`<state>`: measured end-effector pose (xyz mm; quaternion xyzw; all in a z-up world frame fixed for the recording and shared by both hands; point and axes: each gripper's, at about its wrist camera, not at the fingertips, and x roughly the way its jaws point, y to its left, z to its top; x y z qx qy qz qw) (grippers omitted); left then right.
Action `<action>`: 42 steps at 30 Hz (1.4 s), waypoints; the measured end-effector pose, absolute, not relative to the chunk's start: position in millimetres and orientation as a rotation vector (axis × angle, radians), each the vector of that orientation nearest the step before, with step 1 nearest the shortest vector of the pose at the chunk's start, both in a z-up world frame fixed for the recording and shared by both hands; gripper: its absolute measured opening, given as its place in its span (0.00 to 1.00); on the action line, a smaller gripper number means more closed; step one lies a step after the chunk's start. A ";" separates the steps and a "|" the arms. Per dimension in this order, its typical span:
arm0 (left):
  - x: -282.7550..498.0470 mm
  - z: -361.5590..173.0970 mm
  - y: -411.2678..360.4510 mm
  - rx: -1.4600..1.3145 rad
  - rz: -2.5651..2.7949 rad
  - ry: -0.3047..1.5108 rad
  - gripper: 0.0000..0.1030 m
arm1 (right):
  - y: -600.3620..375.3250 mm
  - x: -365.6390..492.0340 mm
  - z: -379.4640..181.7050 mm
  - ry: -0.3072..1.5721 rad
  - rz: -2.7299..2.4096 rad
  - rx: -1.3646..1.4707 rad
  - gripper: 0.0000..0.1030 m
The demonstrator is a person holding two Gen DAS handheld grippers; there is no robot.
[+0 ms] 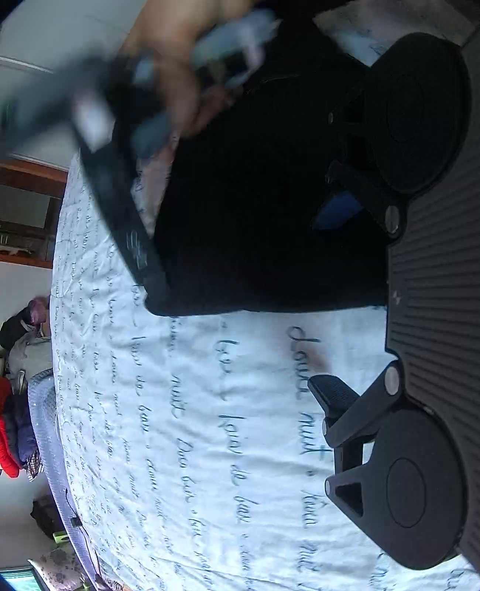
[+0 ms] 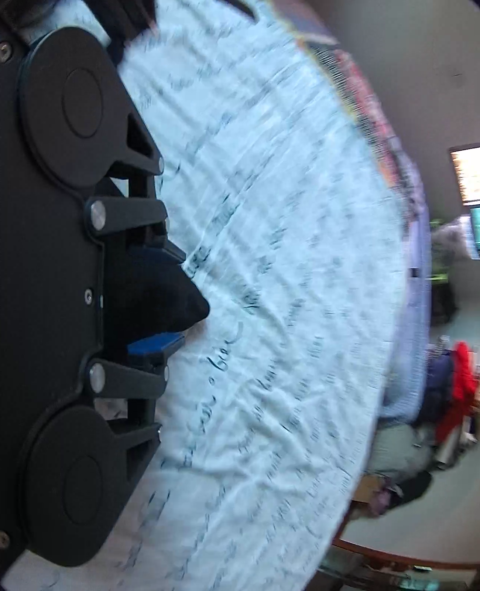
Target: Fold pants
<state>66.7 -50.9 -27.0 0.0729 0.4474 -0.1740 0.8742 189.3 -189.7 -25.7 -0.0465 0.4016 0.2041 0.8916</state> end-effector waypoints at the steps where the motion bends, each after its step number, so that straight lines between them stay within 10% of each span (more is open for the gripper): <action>1: 66.7 -29.3 -48.9 0.149 -0.357 0.934 0.92 | -184.0 200.0 -36.1 0.863 0.418 -0.118 0.40; 11: 74.8 -9.8 -46.1 0.077 -0.354 0.910 0.88 | -188.4 153.3 -1.1 0.672 0.263 -0.152 0.57; 18: 68.8 -3.3 -83.3 0.113 -0.407 0.890 0.89 | -237.0 37.2 25.2 0.645 0.148 -0.148 0.92; 25: 55.3 -25.6 -118.5 0.284 -0.358 0.830 0.89 | -272.5 19.6 -34.4 0.895 0.050 -0.070 0.94; 42: 47.7 -28.9 -121.3 0.282 -0.284 0.825 0.94 | -265.3 -3.8 -45.5 0.840 -0.117 0.034 1.00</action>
